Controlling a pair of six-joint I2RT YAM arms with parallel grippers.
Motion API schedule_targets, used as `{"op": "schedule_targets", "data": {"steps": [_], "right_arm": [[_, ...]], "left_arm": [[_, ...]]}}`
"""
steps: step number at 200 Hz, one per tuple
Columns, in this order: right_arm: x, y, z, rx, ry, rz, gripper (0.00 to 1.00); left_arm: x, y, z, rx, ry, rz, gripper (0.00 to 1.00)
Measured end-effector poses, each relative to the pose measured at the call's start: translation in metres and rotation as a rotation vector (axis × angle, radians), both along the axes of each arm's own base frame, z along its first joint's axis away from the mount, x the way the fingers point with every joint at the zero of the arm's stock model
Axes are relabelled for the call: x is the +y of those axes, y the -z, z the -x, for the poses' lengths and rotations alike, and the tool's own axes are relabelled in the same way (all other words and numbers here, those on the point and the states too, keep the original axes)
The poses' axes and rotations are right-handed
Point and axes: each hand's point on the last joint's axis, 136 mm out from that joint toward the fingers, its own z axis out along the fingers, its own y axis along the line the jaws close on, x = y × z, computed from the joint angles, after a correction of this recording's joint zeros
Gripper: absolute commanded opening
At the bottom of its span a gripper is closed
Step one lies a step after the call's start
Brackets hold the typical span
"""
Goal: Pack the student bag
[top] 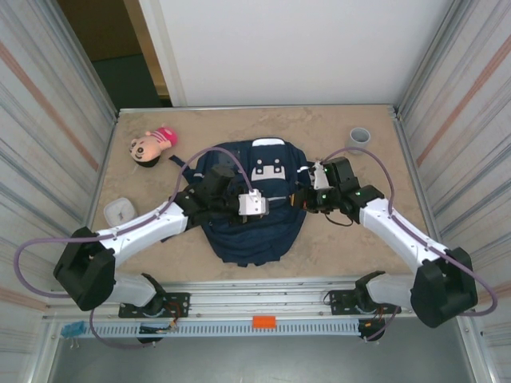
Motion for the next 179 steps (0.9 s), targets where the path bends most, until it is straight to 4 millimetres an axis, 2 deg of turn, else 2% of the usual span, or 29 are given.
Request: {"op": "schedule_targets", "data": {"steps": [33,51,82,93,99,110,123,131,159,179], "right_arm": [[0.003,0.003,-0.002,0.022,-0.009,-0.006,0.00],[0.002,0.004,-0.005,0.024,-0.004,0.000,0.00],[-0.021,0.017,-0.023,0.017,0.098,0.074,0.00],[-0.027,0.016,-0.028,0.003,0.124,0.088,0.00],[-0.029,0.016,-0.029,-0.002,0.131,0.093,0.04],[-0.031,0.015,-0.030,-0.007,0.138,0.096,0.13],[-0.033,0.013,-0.029,-0.010,0.142,0.105,0.31],[-0.036,0.012,-0.028,-0.009,0.152,0.114,0.39],[-0.047,-0.002,-0.024,-0.034,0.186,0.150,0.51],[-0.051,-0.021,-0.027,-0.065,0.206,0.161,0.54]], "left_arm": [[0.002,0.002,0.002,-0.006,0.024,-0.011,0.10],[0.002,0.002,0.003,-0.003,0.031,-0.005,0.23],[0.006,-0.008,0.018,0.045,0.045,0.029,0.33],[0.008,-0.011,0.022,0.051,0.042,0.043,0.41],[0.010,-0.013,0.024,0.057,0.036,0.051,0.49],[0.014,-0.013,0.026,0.079,0.013,0.063,0.55],[0.021,-0.013,0.024,0.110,-0.042,0.073,0.62],[0.026,-0.013,0.019,0.133,-0.100,0.078,0.65],[0.048,-0.015,-0.010,0.245,-0.379,0.114,0.68],[0.070,-0.017,-0.030,0.337,-0.586,0.168,0.69]]}}
